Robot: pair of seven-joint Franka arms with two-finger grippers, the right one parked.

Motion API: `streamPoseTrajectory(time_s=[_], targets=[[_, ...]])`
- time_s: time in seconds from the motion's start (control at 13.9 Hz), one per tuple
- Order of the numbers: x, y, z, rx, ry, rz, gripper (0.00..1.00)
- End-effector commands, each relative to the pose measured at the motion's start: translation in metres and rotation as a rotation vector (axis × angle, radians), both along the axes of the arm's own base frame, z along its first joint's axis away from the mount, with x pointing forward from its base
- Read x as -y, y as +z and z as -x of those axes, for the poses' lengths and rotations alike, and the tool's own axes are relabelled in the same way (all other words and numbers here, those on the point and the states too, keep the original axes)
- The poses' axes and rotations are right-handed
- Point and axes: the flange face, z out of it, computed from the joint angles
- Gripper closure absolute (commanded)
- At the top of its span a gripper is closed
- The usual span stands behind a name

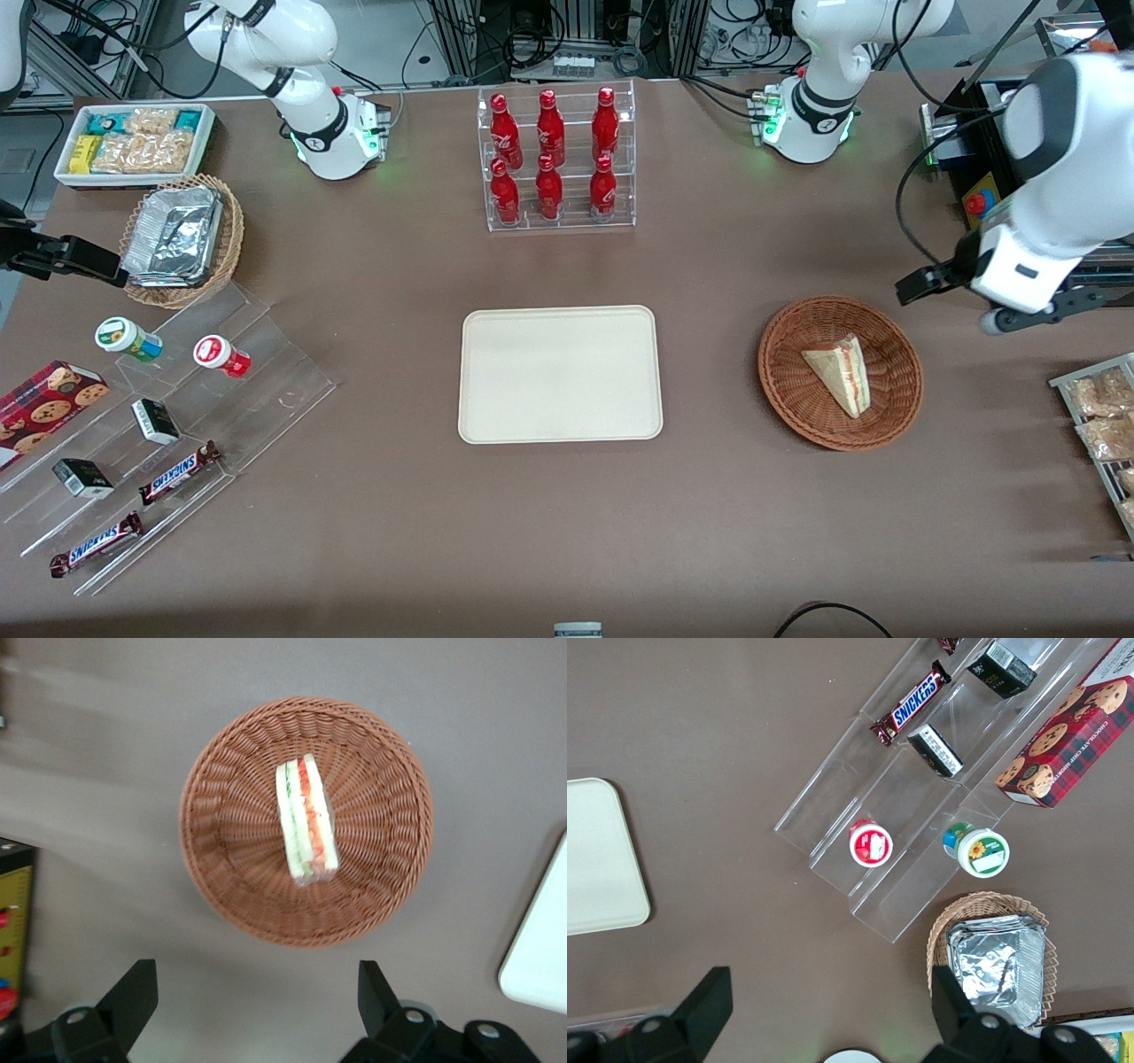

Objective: Place sandwich from basket to tray
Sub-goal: 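Move the left gripper over the wrapped sandwich in the wicker basket, then lower the left gripper and close it on the sandwich's crust edge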

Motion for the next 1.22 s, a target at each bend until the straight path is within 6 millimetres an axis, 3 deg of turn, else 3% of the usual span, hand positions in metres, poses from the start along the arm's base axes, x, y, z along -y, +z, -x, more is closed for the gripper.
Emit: streamPoseTrajectory(time_s=[0.0, 0.22, 0.72, 1.15], targets=[[0.009, -0.024, 0.016, 0.056, 0.07, -0.028, 0.0], [0.018, -0.069, 0.018, 0.112, 0.137, -0.022, 0.0], [0.02, -0.149, 0.002, 0.09, 0.144, -0.008, 0.0], [0.021, -0.197, -0.005, 0.088, 0.141, 0.004, 0.0]])
